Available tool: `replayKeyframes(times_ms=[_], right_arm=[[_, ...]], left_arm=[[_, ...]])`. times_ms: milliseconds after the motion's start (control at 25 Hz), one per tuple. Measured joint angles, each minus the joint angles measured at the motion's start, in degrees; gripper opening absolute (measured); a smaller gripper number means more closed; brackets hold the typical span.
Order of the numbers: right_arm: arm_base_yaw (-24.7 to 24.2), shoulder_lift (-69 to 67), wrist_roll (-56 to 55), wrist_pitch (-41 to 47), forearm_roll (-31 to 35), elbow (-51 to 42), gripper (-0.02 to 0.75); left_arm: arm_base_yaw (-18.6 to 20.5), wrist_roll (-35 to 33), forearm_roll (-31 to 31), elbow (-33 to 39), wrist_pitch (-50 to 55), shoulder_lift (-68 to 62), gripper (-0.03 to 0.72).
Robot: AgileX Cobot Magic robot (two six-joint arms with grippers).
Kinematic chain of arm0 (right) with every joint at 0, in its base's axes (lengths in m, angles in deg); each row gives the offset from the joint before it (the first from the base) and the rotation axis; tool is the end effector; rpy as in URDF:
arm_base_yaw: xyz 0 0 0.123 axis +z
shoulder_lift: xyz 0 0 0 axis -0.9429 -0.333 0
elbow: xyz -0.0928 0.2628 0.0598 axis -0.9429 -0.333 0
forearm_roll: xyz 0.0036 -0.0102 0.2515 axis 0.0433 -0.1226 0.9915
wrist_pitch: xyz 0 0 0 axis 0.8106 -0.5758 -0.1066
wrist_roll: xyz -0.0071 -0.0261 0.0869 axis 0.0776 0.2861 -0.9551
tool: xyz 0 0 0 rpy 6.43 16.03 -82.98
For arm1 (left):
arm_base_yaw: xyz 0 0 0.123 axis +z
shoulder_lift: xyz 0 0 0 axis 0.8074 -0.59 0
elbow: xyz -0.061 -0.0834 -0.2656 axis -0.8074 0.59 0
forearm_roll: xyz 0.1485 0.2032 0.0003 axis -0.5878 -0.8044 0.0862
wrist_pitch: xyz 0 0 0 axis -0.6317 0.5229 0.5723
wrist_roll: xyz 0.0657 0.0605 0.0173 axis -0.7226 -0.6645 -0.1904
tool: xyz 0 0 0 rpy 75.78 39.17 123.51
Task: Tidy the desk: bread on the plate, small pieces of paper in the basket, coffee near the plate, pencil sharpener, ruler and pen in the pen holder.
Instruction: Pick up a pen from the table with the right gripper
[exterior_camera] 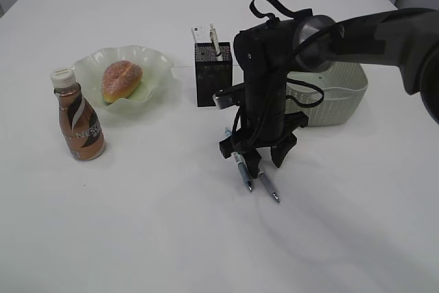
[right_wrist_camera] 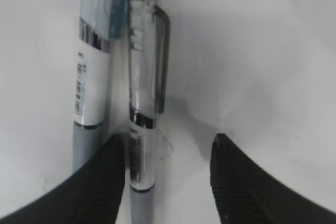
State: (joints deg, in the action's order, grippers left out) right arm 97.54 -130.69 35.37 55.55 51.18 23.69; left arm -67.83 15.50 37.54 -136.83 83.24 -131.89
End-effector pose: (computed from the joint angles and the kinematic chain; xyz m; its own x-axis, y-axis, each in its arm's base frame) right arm 0.4137 0.2044 0.1207 -0.9301 -0.3663 0.0257 -0.3672 0.9278 -0.0653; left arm 0.1565 -0.0425 0.3177 -0.8801 0.1778 -0.4403 0.2230 0.9734 -0.0525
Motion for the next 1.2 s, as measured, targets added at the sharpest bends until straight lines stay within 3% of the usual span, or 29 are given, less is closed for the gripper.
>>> replayKeyframes(times_ms=[160, 600, 920, 1200], right_arm=[[0.00, -0.12, 0.00, 0.00, 0.36, 0.00, 0.386], [0.00, -0.30, 0.00, 0.00, 0.61, 0.00, 0.120], [0.00, -0.45, 0.00, 0.13, 0.61, 0.81, 0.088], [0.00, -0.94, 0.00, 1.92, 2.58, 7.47, 0.087]], left_arm=[[0.00, 0.00, -0.08, 0.00, 0.00, 0.00, 0.307], [0.00, 0.00, -0.08, 0.00, 0.00, 0.00, 0.307], [0.00, 0.00, -0.08, 0.00, 0.00, 0.00, 0.307], [0.00, 0.00, -0.08, 0.00, 0.00, 0.00, 0.307]])
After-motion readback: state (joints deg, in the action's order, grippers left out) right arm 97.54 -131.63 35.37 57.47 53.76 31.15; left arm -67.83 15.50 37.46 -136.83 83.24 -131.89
